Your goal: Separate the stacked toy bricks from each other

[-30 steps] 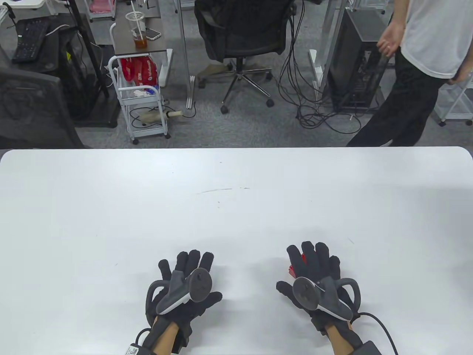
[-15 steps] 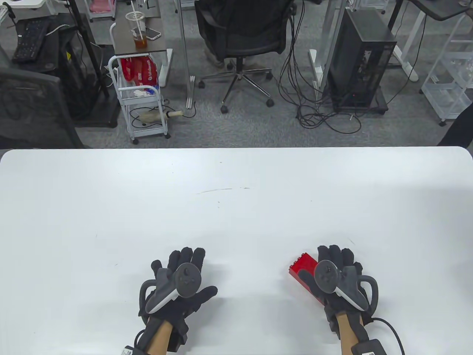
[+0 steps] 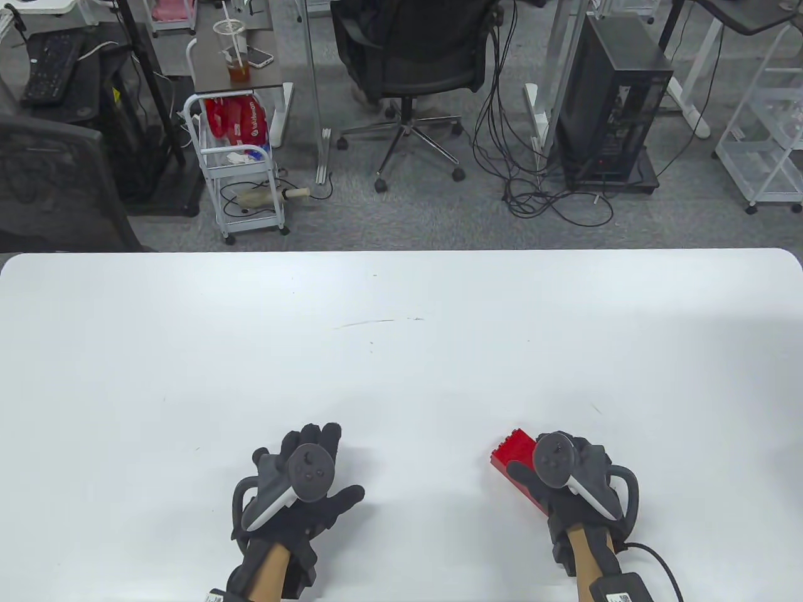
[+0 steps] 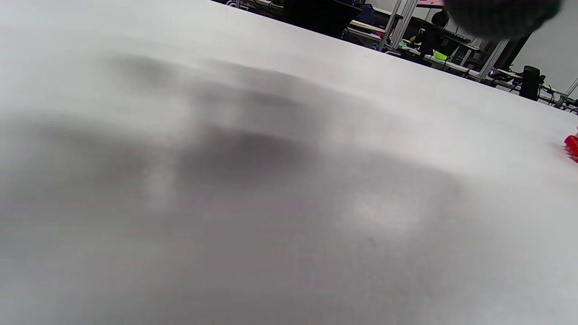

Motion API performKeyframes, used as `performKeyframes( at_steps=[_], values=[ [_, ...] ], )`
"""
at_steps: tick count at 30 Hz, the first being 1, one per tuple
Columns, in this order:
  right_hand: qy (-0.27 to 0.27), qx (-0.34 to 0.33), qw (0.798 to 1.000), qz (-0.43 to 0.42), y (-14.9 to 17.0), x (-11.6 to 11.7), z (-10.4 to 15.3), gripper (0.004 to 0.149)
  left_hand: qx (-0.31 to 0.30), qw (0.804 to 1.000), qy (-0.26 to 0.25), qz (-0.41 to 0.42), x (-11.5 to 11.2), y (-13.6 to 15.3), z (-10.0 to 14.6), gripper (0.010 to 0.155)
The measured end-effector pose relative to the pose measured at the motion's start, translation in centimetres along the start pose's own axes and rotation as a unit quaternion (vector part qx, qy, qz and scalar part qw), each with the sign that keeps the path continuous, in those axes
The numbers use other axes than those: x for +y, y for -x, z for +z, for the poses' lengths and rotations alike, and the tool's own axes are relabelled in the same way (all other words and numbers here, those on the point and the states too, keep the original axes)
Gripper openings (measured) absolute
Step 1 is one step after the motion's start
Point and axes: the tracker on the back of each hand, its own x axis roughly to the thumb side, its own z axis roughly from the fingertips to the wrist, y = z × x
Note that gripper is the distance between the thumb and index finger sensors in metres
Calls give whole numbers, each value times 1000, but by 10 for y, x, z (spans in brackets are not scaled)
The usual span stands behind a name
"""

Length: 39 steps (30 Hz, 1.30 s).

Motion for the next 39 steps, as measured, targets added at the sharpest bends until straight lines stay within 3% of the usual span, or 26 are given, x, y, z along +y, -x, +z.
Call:
performKeyframes(
  at_steps=[17,19,21,27,39],
  values=[
    [76,-20,989,124,-37,1,21,93,1,1000,-1,4,-2,2,2,101],
    [99,-38,986,128,-42,6,25,87,0,1000,1,4,-2,2,2,101],
    [99,-43,981,163,-46,7,26,81,1,1000,2,2,-2,1,2,101],
    [107,-51,980,161,-46,12,28,69,-4,1000,-1,0,-2,-1,3,101],
    [117,-75,973,182,-46,18,35,64,-8,1000,-6,-6,-2,-7,6,101]
  ],
)
